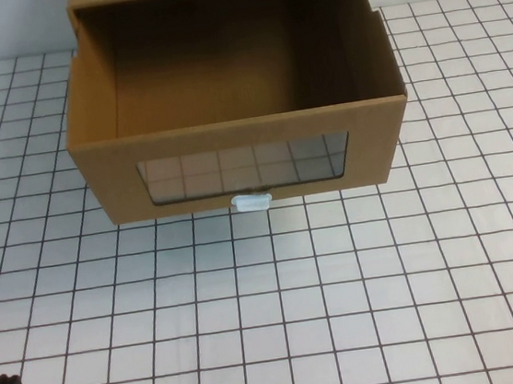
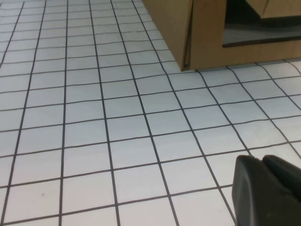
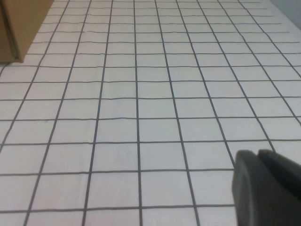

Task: Open the shoe box
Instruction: 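Pull the top drawer of the cardboard box fully open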

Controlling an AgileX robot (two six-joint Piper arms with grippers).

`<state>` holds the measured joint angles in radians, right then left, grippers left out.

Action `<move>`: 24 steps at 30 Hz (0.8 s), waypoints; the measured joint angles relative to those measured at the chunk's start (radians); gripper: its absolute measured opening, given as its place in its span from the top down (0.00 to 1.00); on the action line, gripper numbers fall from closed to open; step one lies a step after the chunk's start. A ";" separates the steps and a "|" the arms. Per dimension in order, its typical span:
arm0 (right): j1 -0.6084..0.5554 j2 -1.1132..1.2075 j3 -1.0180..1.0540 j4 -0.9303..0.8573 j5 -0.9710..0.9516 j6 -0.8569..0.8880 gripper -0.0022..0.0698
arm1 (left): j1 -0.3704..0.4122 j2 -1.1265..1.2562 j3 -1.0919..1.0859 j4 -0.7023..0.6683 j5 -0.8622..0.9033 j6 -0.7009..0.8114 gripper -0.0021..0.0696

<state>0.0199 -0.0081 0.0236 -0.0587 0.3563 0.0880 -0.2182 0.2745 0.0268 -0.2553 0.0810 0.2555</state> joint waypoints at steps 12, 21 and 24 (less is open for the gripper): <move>0.000 0.000 0.000 0.000 0.002 0.000 0.99 | 0.022 0.000 0.000 0.002 -0.069 0.000 0.97; 0.000 0.000 0.000 0.000 0.002 0.000 0.99 | 0.074 -0.153 0.000 0.069 0.000 -0.029 0.97; 0.000 0.000 0.000 0.000 0.002 0.000 0.99 | 0.074 -0.229 0.000 0.098 0.061 -0.038 0.97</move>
<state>0.0199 -0.0081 0.0236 -0.0587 0.3579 0.0880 -0.1440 0.0453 0.0268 -0.1570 0.1421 0.2175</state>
